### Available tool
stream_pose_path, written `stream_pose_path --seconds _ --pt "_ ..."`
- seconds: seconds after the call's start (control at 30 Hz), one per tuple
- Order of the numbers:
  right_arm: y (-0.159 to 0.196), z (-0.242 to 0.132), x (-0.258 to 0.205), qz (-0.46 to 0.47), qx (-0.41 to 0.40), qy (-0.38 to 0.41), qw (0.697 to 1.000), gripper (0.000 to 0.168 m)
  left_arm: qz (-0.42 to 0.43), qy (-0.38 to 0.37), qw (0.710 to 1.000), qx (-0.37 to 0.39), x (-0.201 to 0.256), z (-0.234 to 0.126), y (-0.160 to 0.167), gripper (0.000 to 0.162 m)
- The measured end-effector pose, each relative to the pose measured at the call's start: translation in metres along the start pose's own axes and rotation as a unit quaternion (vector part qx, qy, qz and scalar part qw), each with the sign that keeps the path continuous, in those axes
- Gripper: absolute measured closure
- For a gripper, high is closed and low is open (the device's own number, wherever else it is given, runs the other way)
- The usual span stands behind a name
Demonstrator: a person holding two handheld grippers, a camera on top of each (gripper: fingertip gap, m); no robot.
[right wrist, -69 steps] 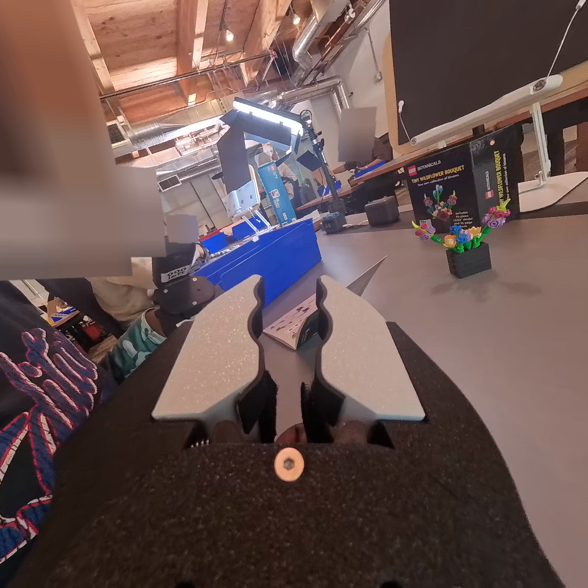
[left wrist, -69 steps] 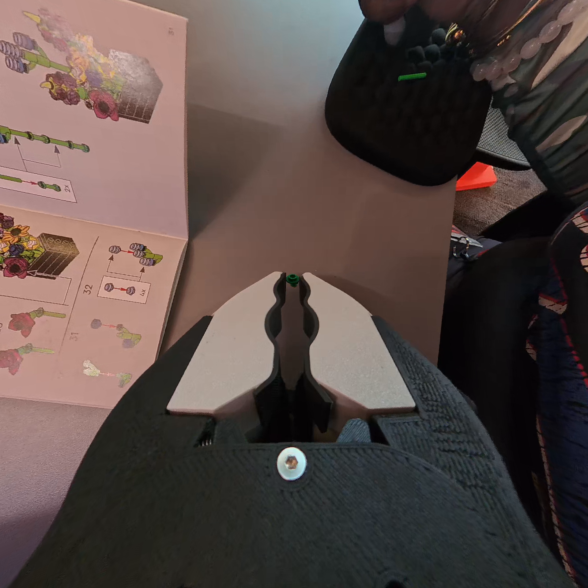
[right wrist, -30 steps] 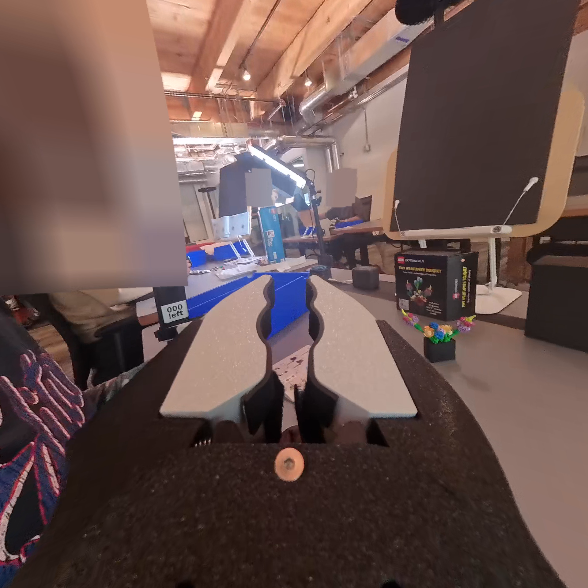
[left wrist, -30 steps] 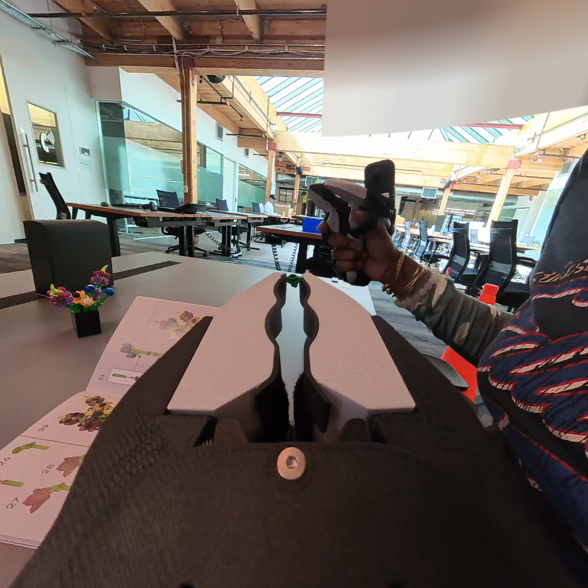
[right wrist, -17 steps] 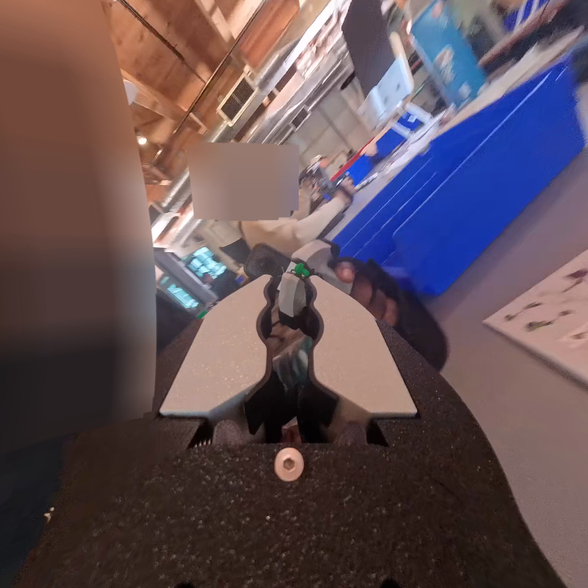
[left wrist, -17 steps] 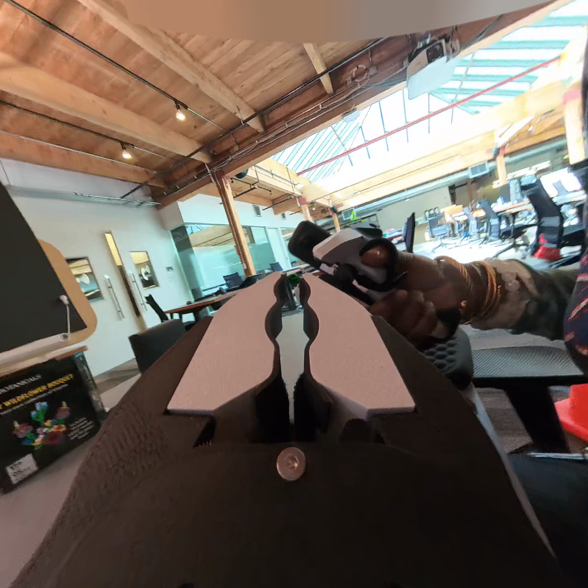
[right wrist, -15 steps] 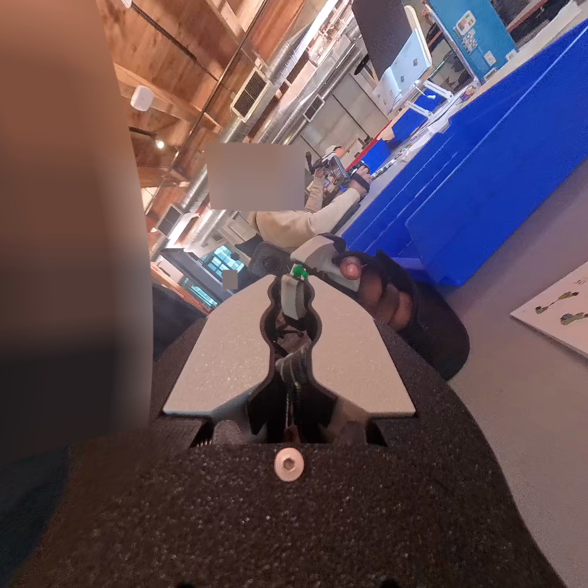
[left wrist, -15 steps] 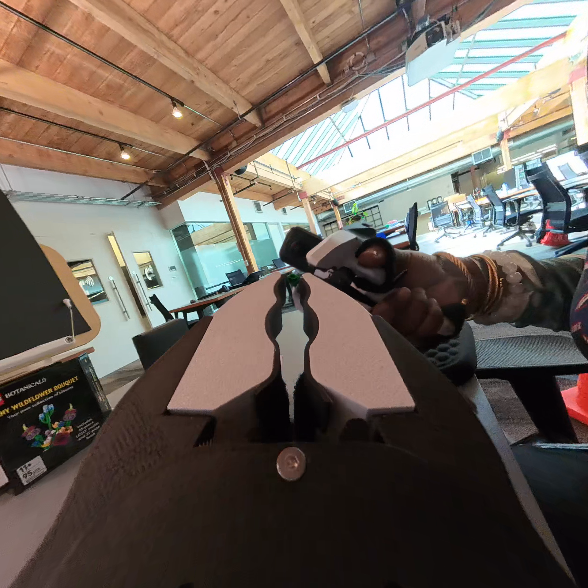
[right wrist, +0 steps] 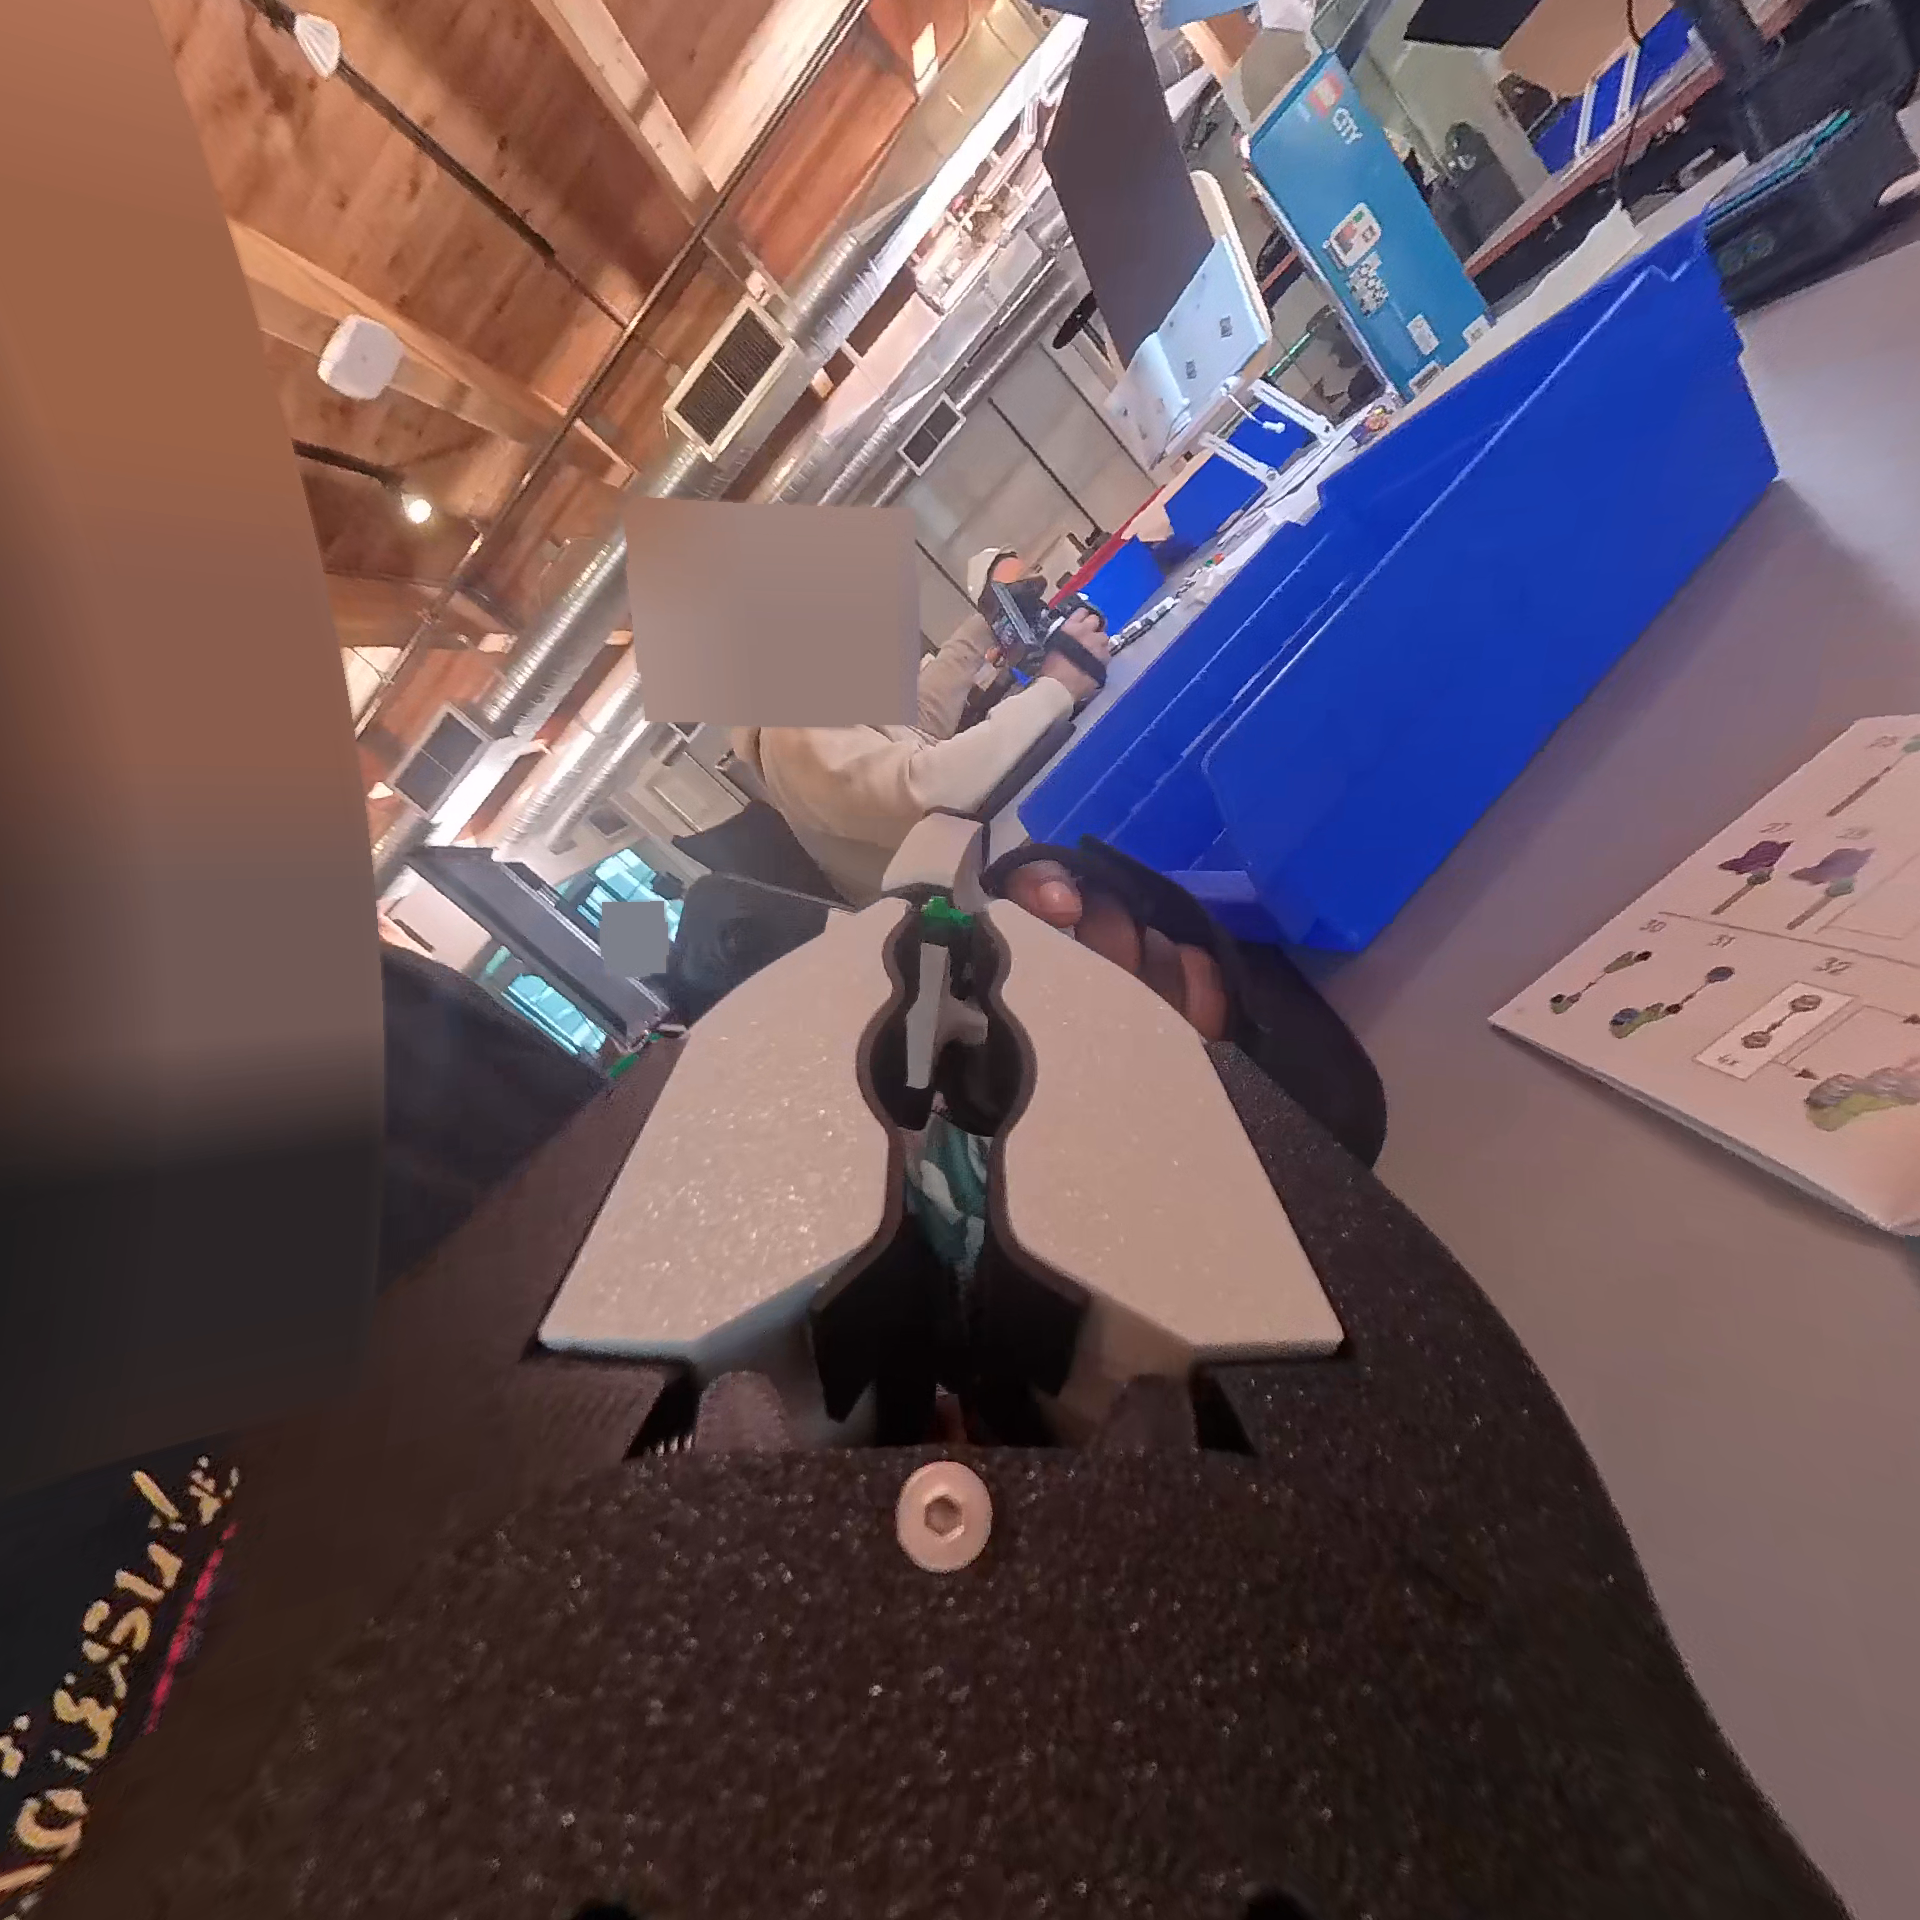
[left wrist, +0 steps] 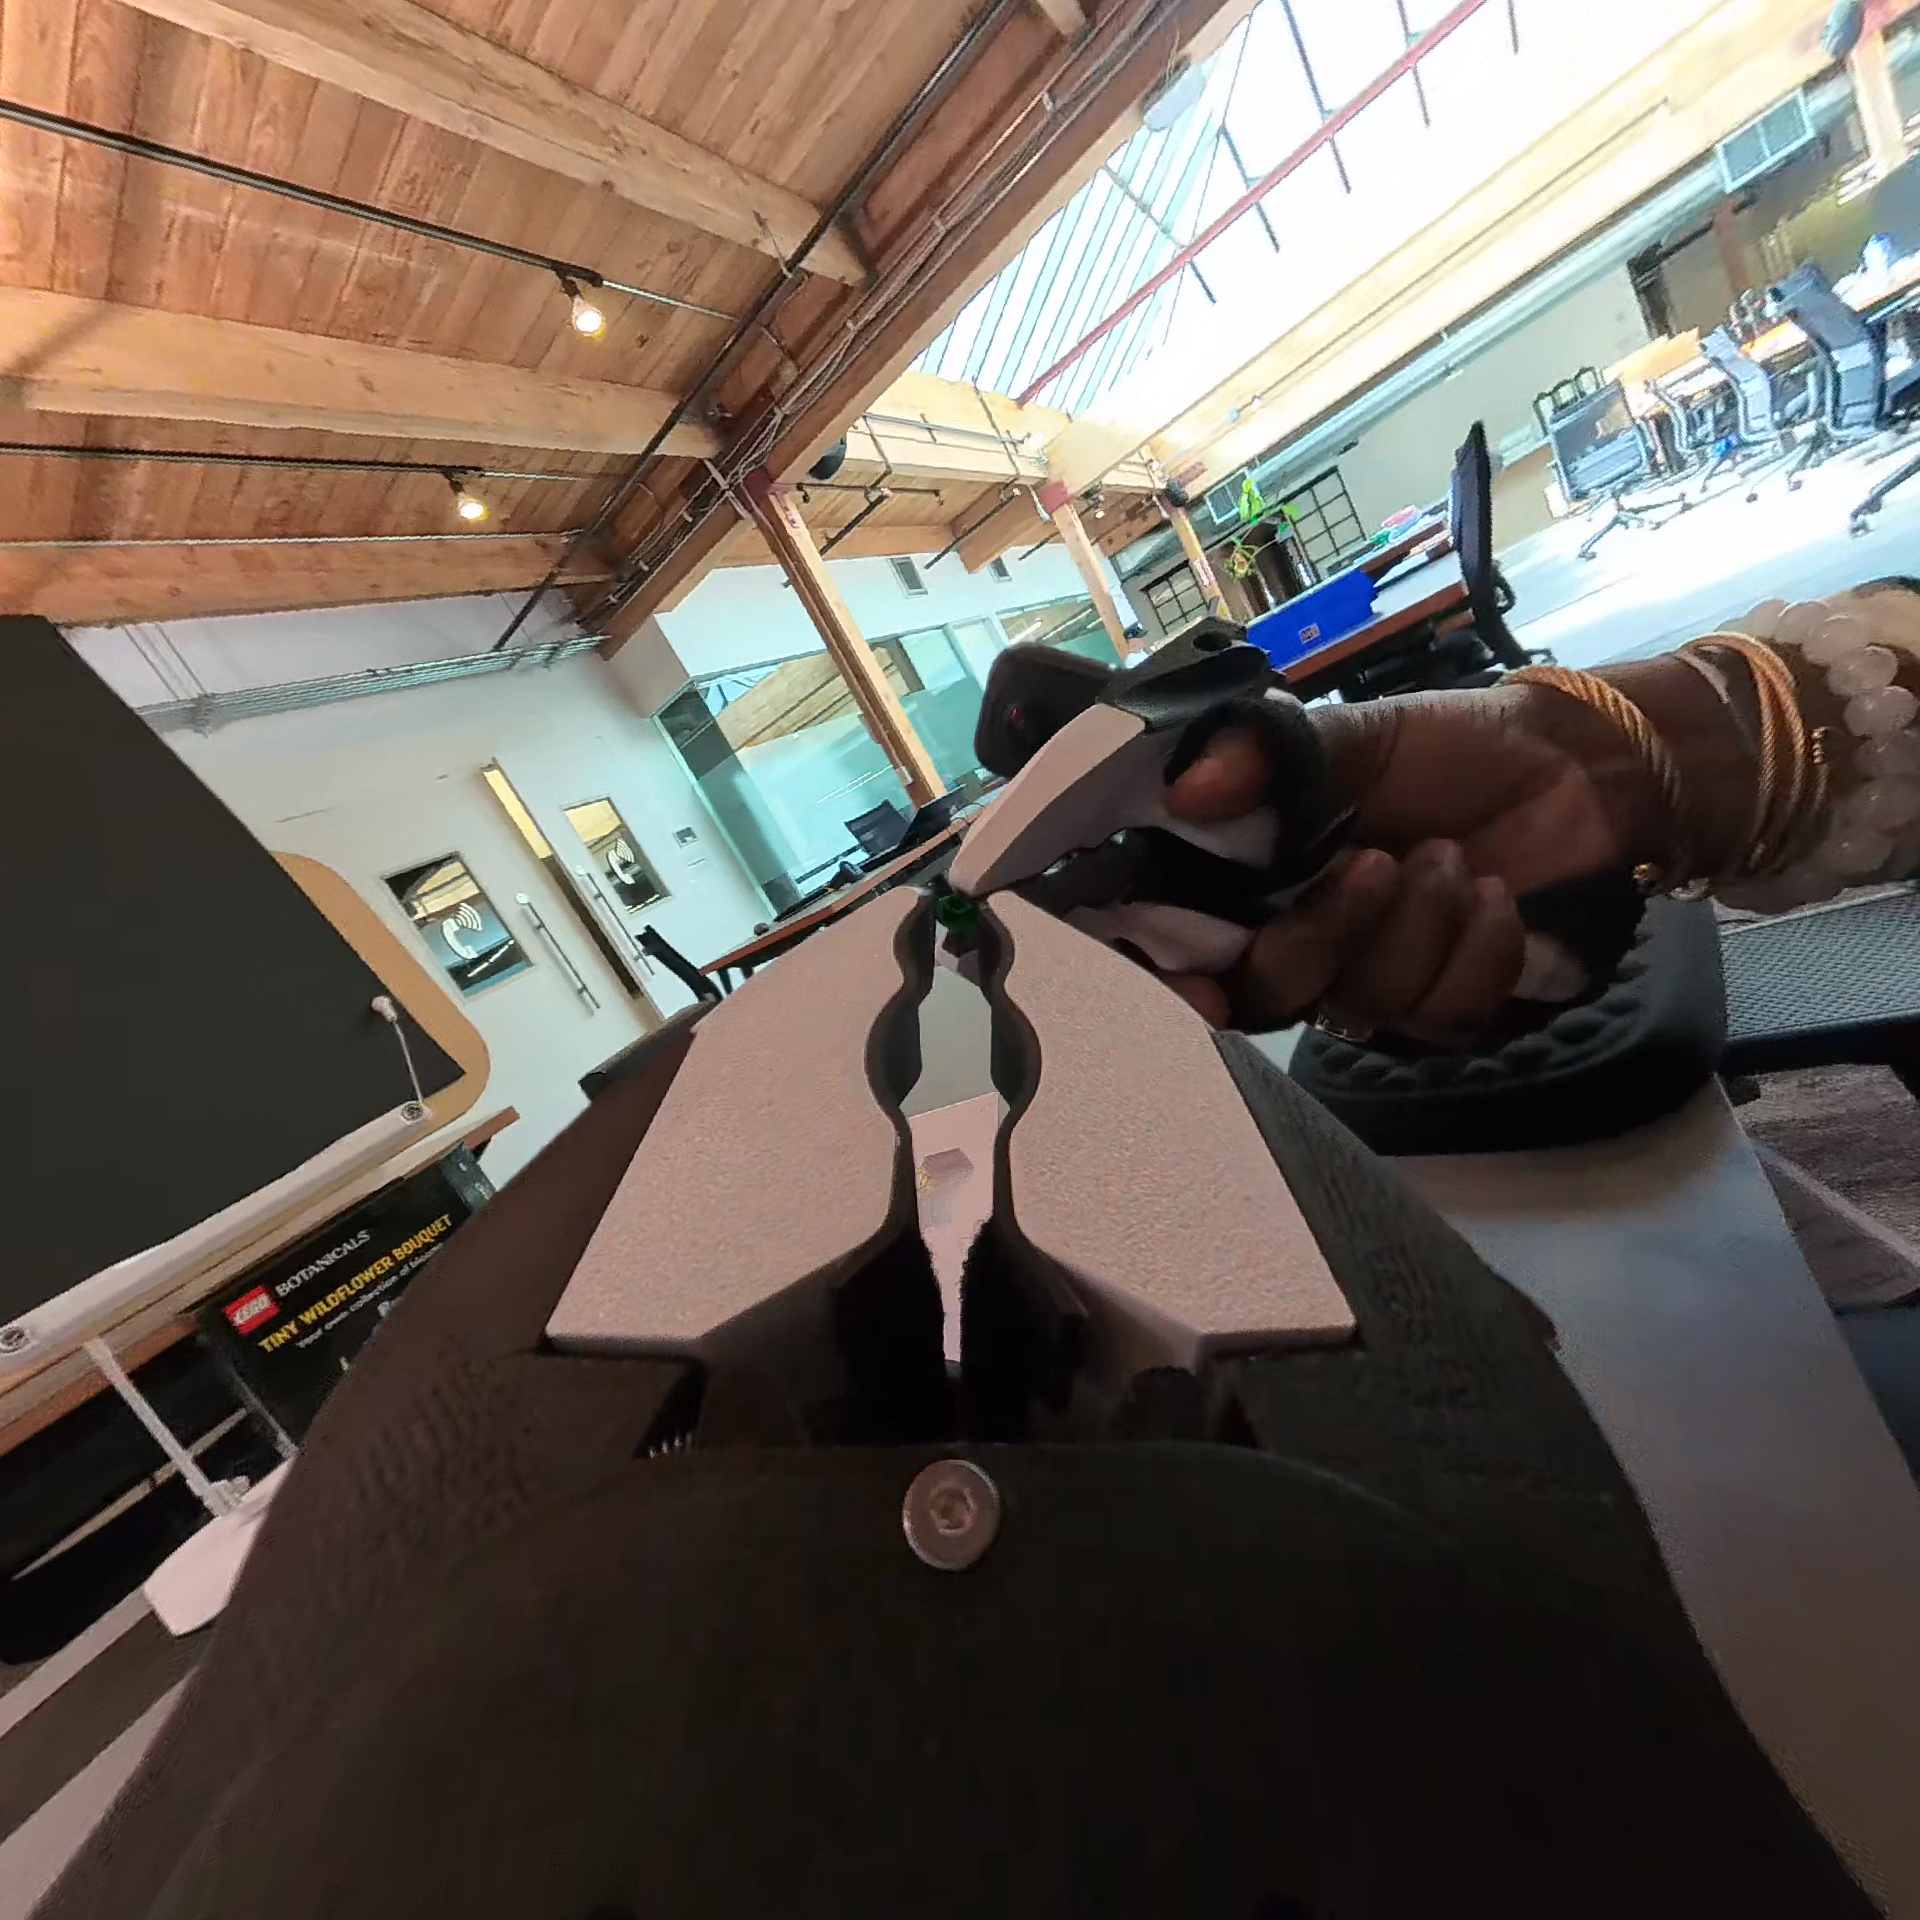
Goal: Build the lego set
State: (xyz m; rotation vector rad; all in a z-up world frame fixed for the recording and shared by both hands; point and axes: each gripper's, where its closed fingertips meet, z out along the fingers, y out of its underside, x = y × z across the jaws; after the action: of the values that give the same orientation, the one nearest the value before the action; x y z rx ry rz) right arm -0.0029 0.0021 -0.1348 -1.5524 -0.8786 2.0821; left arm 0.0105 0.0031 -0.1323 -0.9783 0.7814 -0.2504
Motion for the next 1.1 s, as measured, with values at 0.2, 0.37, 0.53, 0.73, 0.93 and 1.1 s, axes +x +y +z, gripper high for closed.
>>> stream_pose_path --seconds 0.2,0.37,0.53,0.73,0.93,1.1 --pt "-0.009 -0.011 -0.019 -0.215 -0.012 -0.028 0.976 0.16 -0.222 0.043 0.974 0.035 -0.001 0.003 -0.011 0.144" --pt "0.004 -0.022 -0.025 -0.532 -0.153 -0.016 0.833 0.16 -0.528 0.187 0.828 0.008 0.005 0.008 -0.02 0.137" --pt "0.006 -0.032 -0.034 -0.576 -0.226 -0.085 0.781 0.161 -0.558 0.271 0.783 -0.05 0.032 0.011 -0.02 0.141" --pt "0.015 -0.039 -0.031 -0.57 -0.329 -0.118 0.743 0.161 -0.563 0.294 0.768 -0.086 0.042 0.016 -0.019 0.162" --pt "0.017 -0.045 -0.029 -0.547 -0.395 -0.14 0.724 0.161 -0.577 0.31 0.75 -0.091 0.045 0.019 -0.022 0.155" --pt "0.018 -0.047 -0.03 -0.538 -0.429 -0.157 0.708 0.161 -0.584 0.316 0.742 -0.087 0.047 0.022 -0.021 0.153"
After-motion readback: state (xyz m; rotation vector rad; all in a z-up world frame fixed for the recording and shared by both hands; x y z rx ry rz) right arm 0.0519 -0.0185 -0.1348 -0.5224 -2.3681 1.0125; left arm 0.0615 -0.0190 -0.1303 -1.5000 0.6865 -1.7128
